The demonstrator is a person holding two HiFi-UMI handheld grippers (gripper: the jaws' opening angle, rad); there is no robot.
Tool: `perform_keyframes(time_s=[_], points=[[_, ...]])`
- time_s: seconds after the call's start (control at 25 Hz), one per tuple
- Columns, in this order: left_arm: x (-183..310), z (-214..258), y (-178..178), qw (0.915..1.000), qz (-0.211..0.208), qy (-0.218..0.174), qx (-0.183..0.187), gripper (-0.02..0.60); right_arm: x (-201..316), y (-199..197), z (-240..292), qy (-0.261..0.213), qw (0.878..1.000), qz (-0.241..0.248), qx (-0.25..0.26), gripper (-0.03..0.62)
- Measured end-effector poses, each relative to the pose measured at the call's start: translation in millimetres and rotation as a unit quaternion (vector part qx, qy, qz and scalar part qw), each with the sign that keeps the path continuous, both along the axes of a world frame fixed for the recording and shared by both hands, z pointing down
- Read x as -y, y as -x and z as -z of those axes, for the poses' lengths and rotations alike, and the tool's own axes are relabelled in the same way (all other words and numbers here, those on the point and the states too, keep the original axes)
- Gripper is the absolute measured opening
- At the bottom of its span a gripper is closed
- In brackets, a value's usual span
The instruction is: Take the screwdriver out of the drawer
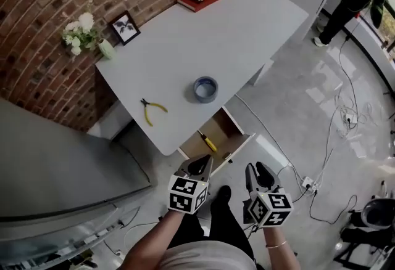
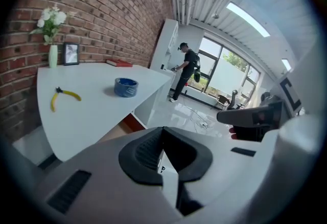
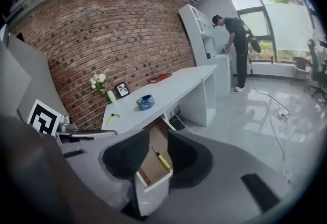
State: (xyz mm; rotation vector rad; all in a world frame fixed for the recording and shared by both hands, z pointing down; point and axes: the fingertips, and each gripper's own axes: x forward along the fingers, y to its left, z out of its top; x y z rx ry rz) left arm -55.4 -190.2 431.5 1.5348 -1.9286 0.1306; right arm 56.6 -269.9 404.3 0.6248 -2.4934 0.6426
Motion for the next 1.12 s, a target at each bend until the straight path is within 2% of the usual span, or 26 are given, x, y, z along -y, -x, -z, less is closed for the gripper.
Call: perform_keyframes(time_s=[0.2,0.44,0.6,0.76,0.96,1.12], points=[[-26,-3,17,0.9945,0.104,0.005,-0.004,-0.006,-10,36,-14,0.019,0.995,0.098,-0.01,0.114],[-60,-18,27,0.9822,0.187,0.011,-0.013,-0.006,-33,71,-38,0.025,0.98,0.194,-0.026,0.114],[-84,-36,19,0.9701,0.241,0.007,-0.026,-0.006,-48,80,-65,0.021,0.967,0.249,-0.048,0.114],[-97,-53,18,0.962,0.269,-0.004,-0.047,-0.006,-56,94,-95,0.003,0.952,0.293,-0.082,0.114],[-108,-72,18,0.9552,0.291,-0.001,-0.053,-0.006,-61,105,-129,-0.011,0.936,0.331,-0.121,0.114],[-116,-90,25,0.9516,0.303,0.006,-0.052,-0.006,-61,123,-153,-0.015,0.927,0.347,-0.138,0.114]])
